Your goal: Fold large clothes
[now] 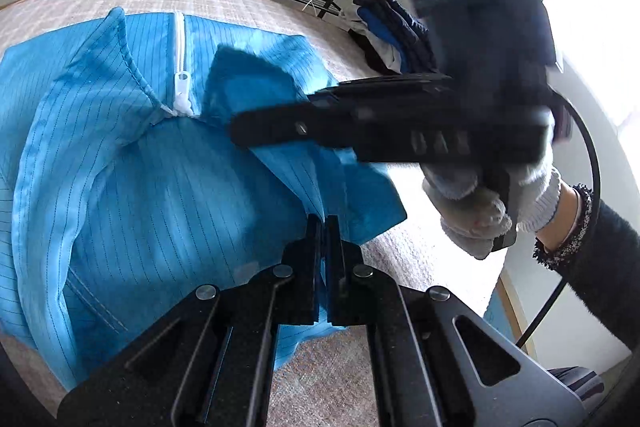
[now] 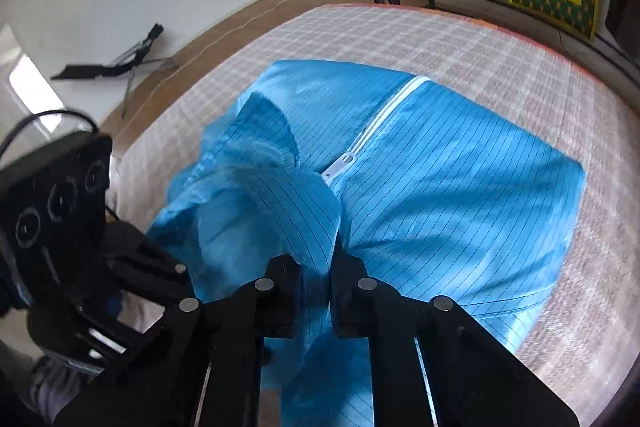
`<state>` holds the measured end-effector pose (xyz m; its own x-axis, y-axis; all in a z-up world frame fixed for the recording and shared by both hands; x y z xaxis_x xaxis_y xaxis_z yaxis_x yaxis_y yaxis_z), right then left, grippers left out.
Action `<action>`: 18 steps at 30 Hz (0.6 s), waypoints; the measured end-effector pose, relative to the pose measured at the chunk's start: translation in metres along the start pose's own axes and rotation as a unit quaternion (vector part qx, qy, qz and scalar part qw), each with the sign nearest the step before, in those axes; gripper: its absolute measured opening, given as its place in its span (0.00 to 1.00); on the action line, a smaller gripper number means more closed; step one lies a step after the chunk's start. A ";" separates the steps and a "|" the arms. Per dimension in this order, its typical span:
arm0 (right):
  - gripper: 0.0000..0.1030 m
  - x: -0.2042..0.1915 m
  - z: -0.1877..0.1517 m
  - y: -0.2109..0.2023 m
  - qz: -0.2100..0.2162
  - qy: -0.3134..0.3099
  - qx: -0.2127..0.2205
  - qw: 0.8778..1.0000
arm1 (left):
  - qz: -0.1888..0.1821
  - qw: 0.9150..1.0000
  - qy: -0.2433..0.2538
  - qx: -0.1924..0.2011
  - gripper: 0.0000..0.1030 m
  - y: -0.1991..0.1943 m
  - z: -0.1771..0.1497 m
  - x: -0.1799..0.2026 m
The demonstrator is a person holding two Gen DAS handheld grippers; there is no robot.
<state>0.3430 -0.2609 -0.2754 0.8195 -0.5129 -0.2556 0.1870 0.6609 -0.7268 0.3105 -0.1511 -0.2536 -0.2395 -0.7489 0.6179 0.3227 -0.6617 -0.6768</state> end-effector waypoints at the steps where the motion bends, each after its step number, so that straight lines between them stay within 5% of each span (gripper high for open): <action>1: 0.05 0.008 -0.002 0.001 0.027 0.040 0.013 0.999 | 0.002 1.000 0.003 0.000 0.00 0.001 -0.001 0.000; 5: 0.04 0.044 -0.021 0.001 0.146 0.208 0.102 0.962 | 0.007 1.000 0.010 0.000 0.00 0.002 -0.003 0.001; 7: 0.04 0.056 -0.030 0.000 0.163 0.254 0.131 0.944 | 0.008 1.000 0.017 0.001 0.00 0.002 -0.005 0.003; 11: 0.04 0.069 -0.040 0.000 0.157 0.293 0.127 0.935 | 0.014 1.000 0.025 -0.002 0.00 0.005 -0.007 0.006; 13: 0.04 0.073 -0.041 -0.009 0.123 0.281 0.124 0.944 | 0.014 1.000 0.025 -0.004 0.00 0.005 -0.007 0.006; 18: 0.06 0.059 -0.030 -0.048 -0.036 0.173 0.090 0.980 | 0.015 0.999 0.027 -0.007 0.00 0.005 -0.007 0.008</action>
<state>0.3660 -0.3397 -0.2745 0.5743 -0.6962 -0.4307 0.3564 0.6863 -0.6340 0.3040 -0.1606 -0.2551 -0.2782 -0.7696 0.5747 0.3170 -0.6384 -0.7014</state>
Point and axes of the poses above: each gripper's, at about its wrist camera, not at the fingertips, and y roughly the way its jaws point, x to its right, z to its top, the point moved 3 cm from there along y, roughly the way its jaws point, and after that the axes turned 14 degrees about -y, right-handed, at the moved point
